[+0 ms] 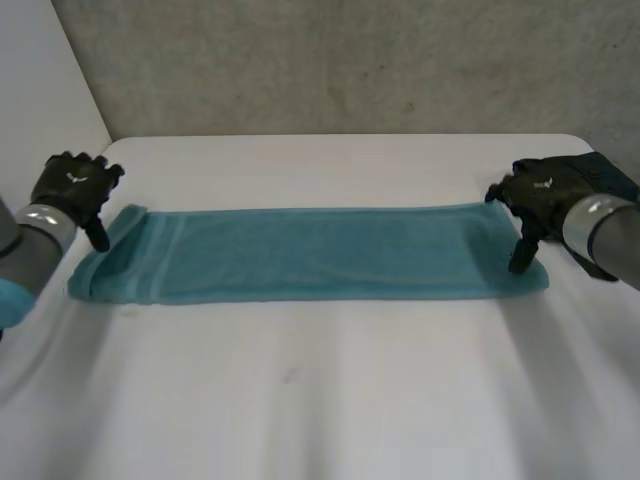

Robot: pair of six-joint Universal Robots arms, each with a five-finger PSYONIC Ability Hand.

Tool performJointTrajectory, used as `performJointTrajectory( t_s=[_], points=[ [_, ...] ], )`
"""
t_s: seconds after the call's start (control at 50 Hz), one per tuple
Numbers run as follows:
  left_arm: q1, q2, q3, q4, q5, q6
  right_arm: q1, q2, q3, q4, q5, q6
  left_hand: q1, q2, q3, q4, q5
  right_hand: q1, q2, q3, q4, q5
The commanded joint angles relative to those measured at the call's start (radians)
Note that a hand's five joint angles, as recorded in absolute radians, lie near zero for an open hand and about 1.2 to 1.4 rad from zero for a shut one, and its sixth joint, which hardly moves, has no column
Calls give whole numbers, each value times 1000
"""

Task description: Fold the laundry.

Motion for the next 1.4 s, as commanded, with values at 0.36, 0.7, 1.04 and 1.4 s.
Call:
performJointTrajectory(
  t_s=[0.36, 0.7, 1.04, 1.4],
  points=[
    [79, 2, -159, 21, 46, -13, -148, 22, 324, -373, -117, -13, 5, 4, -2, 6, -15, 415, 367, 367, 375, 360],
    [85, -8, -163, 52, 36, -15, -150, 114, 300, -444, -115, -85, 8, 7, 1, 9, -12, 667, 620, 620, 627, 612],
    [82, 9, -185, 52, 36, -24, -257, 24, 333, -422, -98, -106, 5, 4, -2, 6, -15, 1186, 1138, 1139, 1146, 1131],
    [83, 84, -249, 50, 43, -43, -610, -107, 482, -416, -97, -483, 2, 1, -5, 3, -18, 1186, 1138, 1139, 1146, 1131]
  ],
)
